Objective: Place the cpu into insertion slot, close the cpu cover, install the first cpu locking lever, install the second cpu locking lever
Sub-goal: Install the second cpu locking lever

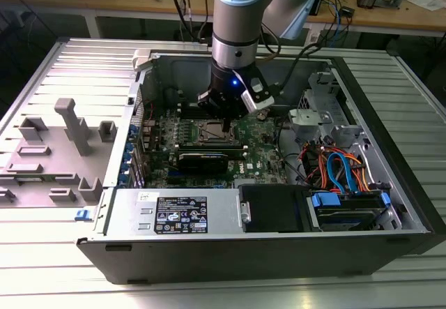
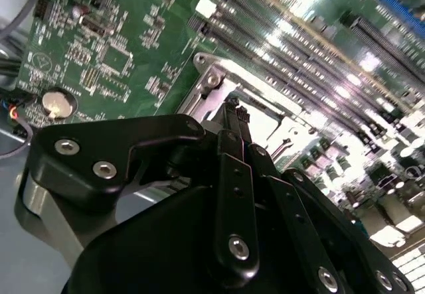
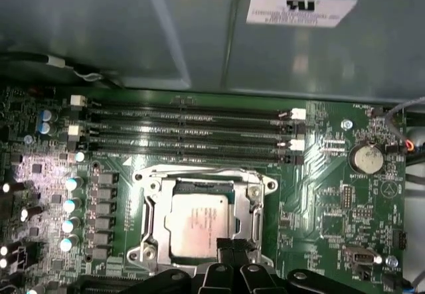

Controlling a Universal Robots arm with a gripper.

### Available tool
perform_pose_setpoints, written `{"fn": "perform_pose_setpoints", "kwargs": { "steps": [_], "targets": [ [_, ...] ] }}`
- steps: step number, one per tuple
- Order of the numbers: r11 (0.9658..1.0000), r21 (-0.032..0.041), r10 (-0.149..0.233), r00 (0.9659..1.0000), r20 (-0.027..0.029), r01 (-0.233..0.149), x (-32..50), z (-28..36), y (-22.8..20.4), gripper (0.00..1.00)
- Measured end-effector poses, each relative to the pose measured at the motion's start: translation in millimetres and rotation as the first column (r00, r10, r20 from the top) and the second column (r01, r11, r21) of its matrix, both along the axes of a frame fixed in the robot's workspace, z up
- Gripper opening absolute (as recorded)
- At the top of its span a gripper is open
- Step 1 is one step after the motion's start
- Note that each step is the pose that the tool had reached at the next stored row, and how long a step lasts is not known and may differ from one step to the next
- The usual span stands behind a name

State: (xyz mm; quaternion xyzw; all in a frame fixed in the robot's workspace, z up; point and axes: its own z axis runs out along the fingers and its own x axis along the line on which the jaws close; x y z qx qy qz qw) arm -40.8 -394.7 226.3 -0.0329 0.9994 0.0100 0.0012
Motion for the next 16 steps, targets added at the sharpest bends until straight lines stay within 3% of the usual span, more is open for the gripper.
{"fn": "perform_pose_setpoints", "kwargs": {
  "steps": [4, 16],
  "targets": [
    [1.0, 0.0008, 0.0, 1.0, 0.0, 0.0, 0.0, 1.0, -8.4, 0.11],
    [1.0, 0.0012, 0.0, 1.0, 0.0, 0.0, 0.0, 3.4, -11.0, 0.11]
  ]
}}
